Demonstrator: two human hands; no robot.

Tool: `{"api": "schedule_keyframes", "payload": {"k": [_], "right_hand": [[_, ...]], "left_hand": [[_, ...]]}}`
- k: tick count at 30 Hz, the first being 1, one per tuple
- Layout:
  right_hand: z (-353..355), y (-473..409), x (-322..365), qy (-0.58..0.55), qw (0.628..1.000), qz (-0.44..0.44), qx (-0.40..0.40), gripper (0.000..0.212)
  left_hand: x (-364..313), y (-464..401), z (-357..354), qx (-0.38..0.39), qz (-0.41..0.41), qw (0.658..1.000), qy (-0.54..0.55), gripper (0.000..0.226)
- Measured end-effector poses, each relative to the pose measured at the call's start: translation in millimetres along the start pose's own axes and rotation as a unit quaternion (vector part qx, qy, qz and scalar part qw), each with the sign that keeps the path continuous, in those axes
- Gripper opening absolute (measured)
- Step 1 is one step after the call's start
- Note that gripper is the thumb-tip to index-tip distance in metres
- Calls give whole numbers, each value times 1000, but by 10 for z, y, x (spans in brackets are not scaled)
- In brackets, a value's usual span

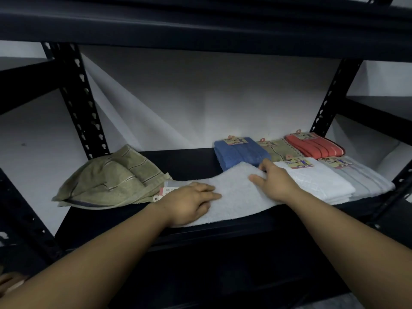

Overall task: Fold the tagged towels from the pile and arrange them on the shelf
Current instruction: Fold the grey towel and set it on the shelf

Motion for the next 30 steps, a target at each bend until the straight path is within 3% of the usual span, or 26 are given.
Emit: {"api": "schedule_keyframes", "payload": {"k": [6,15,20,25,30], "right_hand": [[520,7,82,-164,985,59,20,60],[742,41,298,-185,976,109,-17,23],[659,23,433,-186,977,106,-7,26],[395,46,695,-172,979,93,48,33],[-89,72,1015,-146,976,108,120,35]], "left_hand": [[-174,-255,-53,18,-20,999,-38,57],[-450,-585,-132,6,-16,999,-30,54],[-395,-538,-72,-19,-8,998,56,55],[-26,-138,193,-105,27,991,81,53],[238,325,233,-95,46,990,90,85]]}}
Point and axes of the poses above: each hand's wrist, its own y-axis away from the middle knuckle, its own z-axis out of the back of the hand, x = y × z, the point moved 8 cm from there along -y, towards the middle knuckle, and after that the axes turned 2 degrees about -y, right-handed, at the moved point
